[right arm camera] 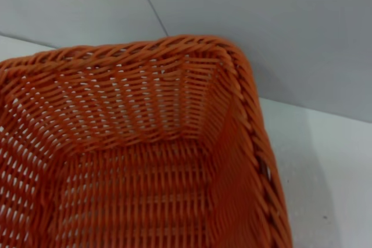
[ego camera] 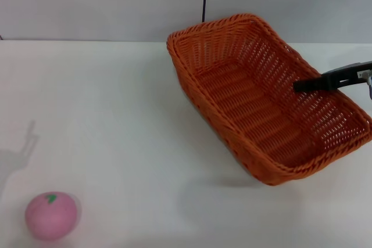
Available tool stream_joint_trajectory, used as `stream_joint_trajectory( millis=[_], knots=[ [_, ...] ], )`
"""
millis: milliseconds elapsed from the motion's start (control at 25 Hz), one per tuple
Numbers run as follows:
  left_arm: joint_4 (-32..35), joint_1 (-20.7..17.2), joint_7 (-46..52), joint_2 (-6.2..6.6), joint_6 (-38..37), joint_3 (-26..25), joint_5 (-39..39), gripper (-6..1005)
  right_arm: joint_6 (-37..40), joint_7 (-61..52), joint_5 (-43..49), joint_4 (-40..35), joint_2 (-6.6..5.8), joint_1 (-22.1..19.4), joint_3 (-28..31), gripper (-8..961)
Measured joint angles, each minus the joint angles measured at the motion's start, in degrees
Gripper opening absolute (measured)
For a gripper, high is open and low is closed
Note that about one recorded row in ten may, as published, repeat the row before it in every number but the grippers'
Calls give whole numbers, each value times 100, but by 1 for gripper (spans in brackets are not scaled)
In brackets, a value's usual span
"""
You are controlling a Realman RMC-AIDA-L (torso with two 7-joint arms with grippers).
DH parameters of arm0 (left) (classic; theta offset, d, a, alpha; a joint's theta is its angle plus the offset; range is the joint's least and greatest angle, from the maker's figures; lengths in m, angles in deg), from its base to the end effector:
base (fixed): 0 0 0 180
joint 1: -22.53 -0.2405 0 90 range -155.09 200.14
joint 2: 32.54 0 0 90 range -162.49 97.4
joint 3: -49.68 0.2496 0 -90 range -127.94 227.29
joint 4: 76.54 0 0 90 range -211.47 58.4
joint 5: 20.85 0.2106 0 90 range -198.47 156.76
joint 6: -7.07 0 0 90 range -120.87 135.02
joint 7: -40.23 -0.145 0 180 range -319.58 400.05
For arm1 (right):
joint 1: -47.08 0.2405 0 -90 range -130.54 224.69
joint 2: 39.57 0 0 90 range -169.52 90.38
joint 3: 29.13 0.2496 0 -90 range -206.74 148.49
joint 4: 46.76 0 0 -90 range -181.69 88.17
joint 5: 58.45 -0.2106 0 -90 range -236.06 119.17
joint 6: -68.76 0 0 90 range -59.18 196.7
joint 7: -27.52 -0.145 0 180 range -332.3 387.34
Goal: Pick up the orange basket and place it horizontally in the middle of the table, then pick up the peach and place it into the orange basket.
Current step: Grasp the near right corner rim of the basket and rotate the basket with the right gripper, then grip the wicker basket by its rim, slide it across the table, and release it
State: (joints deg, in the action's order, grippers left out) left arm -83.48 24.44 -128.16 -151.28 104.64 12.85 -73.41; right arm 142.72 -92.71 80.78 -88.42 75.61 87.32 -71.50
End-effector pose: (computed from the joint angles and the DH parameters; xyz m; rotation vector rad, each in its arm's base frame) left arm -0.3614 0.1694 0.0170 -1.4570 -0.4361 -0.8111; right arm 0.2698 0.3939 0.0280 -2.4454 1.2290 0.1047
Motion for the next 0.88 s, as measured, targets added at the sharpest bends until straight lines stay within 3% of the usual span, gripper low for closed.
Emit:
stream_joint_trajectory(
  millis=[360,680,880],
  knots=[
    [0,2,0,0,0,0,0,810,-76,103,-53,-58,40,-19,-4,338],
    [0,2,0,1,46,0,0,809,67,630,-113,-456,184,-119,-10,179],
    [0,-14,0,7,158,0,0,809,816,1430,-548,-959,201,-306,-10,174]
  ],
)
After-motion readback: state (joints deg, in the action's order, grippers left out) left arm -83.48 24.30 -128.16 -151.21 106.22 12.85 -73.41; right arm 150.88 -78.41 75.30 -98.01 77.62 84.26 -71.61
